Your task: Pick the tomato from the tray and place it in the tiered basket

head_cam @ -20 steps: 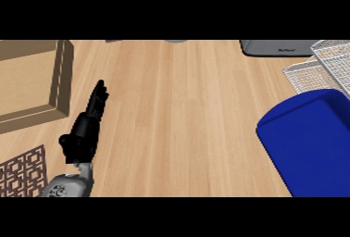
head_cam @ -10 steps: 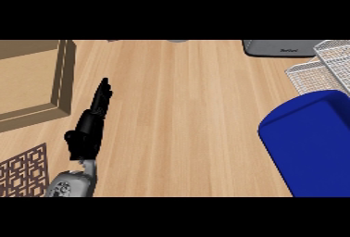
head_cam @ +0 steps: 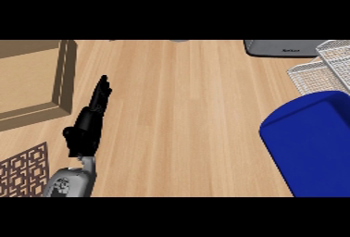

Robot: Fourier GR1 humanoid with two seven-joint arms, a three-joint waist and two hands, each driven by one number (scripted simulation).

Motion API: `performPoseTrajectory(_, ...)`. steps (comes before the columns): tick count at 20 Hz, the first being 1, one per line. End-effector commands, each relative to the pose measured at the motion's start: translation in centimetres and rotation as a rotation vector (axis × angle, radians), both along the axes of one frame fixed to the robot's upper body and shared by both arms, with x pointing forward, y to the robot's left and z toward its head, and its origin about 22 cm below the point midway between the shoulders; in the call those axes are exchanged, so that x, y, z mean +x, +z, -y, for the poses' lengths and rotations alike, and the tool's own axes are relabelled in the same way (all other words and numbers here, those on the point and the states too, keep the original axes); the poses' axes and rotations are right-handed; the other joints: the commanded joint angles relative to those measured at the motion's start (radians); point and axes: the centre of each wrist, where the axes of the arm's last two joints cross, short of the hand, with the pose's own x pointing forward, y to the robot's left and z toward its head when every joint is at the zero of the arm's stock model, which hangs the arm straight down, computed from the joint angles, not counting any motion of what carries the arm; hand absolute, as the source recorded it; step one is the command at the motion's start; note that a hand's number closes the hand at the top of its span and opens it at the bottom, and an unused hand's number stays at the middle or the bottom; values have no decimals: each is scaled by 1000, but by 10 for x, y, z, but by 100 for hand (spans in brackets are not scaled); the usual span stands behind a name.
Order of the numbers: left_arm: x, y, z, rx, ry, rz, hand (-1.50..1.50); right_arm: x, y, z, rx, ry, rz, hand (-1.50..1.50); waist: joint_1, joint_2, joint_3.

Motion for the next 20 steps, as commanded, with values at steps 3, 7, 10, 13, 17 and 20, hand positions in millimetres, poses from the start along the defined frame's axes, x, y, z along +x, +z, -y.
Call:
performPoseTrajectory(3,-12,-10,6,-7,12,-12,0,18,-19,18,-62,-26,-17,150,-2,-2,0)
performPoseTrajectory(7,-5,0,13,-2,-3,-8,0,31,-60,27,273,-123,-13,-150,-2,-2,2)
performPoseTrajectory(10,-3,-15,1,11,2,22,0,39,-54,35,288,-71,-78,-150,5,3,0)
performPoseTrajectory(13,10,2,-17,-2,-6,-8,0,41,-49,39,397,-30,-30,-150,3,2,1)
performPoseTrajectory(17,-8,-14,-5,15,9,-5,0,29,-41,56,556,-65,102,-150,-1,0,1)
performPoseTrajectory(20,-3,-5,1,5,5,17,0,19,-28,70,657,-167,209,-150,-1,1,1)
